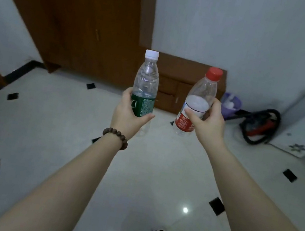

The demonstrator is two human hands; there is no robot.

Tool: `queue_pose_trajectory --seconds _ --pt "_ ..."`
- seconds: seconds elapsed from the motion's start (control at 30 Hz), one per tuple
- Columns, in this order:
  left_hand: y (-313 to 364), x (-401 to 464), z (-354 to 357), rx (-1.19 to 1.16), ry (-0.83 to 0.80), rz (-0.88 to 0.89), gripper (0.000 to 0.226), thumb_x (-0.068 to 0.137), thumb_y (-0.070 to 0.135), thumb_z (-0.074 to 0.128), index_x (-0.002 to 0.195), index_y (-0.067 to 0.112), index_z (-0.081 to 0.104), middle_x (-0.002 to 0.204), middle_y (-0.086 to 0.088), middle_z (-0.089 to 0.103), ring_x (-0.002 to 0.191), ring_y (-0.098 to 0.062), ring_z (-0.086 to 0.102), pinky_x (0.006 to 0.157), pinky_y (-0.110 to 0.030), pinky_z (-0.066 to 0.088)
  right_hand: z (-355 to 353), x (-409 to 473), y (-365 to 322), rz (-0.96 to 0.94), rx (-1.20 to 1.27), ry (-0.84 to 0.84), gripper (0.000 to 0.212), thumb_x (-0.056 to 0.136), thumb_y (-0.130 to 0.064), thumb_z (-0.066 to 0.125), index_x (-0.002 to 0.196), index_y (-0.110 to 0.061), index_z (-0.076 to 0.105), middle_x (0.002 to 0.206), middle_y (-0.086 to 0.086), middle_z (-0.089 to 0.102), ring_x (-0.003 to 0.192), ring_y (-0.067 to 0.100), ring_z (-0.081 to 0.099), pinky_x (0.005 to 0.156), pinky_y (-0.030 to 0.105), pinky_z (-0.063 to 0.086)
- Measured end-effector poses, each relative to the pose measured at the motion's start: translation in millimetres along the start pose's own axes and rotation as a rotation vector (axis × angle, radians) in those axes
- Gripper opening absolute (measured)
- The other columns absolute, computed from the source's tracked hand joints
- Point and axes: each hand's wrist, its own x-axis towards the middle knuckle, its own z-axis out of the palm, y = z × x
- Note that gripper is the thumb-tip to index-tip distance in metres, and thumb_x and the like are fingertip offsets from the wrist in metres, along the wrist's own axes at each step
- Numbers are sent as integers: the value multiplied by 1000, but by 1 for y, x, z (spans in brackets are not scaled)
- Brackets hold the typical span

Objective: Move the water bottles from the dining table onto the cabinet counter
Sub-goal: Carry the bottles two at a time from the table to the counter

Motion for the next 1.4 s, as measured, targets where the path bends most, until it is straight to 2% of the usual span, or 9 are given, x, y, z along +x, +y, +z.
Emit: queue_pose_trajectory --seconds 0.27,0.37,0.5,0.6,0.77,0.93,1.1,1.2,1.4 --pt "99 62 220 -67 -352 226 85 61 38 85 130 27 38 123 11 53 106 -3 50 86 -19 41 -180 60 70 149 -53 411 52 74 -31 77 116 -28 47 105 -14 60 95 8 59 80 27 48" --pt "128 61 283 -74 -462 308 85 62 38 85 131 23 38 126 8 52 108 -4 49 88 -21 40 -232 59 91 194 -95 534 57 74 -34 77 121 -23 46 103 -13 59 92 9 58 77 25 46" --pt "157 53 350 -91 -620 341 88 64 37 84 135 21 36 131 3 52 116 -13 51 97 -34 45 -285 46 116 265 -86 657 65 75 -31 76 130 -23 42 113 -11 57 97 8 57 75 20 45" --pt "174 46 393 -119 -719 366 86 64 35 84 134 22 36 130 5 52 115 -10 51 96 -30 45 -318 35 134 315 -94 749 62 75 -32 76 127 -27 43 105 -21 54 93 2 56 78 24 47" --pt "199 39 468 -152 -847 395 86 64 34 84 134 24 35 130 5 50 110 -4 48 83 -11 37 -364 26 166 393 -115 879 65 76 -33 75 131 -27 41 109 -18 52 94 3 53 77 21 43" --pt "226 51 549 -144 -971 451 88 65 36 83 136 26 33 132 6 48 115 -7 46 94 -26 42 -412 47 200 447 -134 994 66 76 -32 75 132 -24 41 108 -22 51 95 3 53 77 19 43" --pt "265 81 639 -169 -1057 500 83 65 36 83 132 25 35 119 12 48 104 -3 47 83 -16 39 -466 103 228 480 -155 1086 65 75 -34 75 130 -27 40 106 -23 50 97 4 52 79 23 44" --pt "292 101 692 -184 -1121 517 84 67 33 83 134 25 33 120 12 47 105 -4 46 85 -19 41 -501 138 235 482 -179 1133 67 74 -35 76 130 -27 40 111 -17 52 102 10 54 83 26 45" --pt "341 119 782 -235 -1192 594 81 67 36 82 132 27 33 117 16 44 107 -3 46 80 -12 37 -566 177 249 503 -231 1211 67 76 -34 75 132 -24 40 114 -13 54 103 10 54 81 22 43"
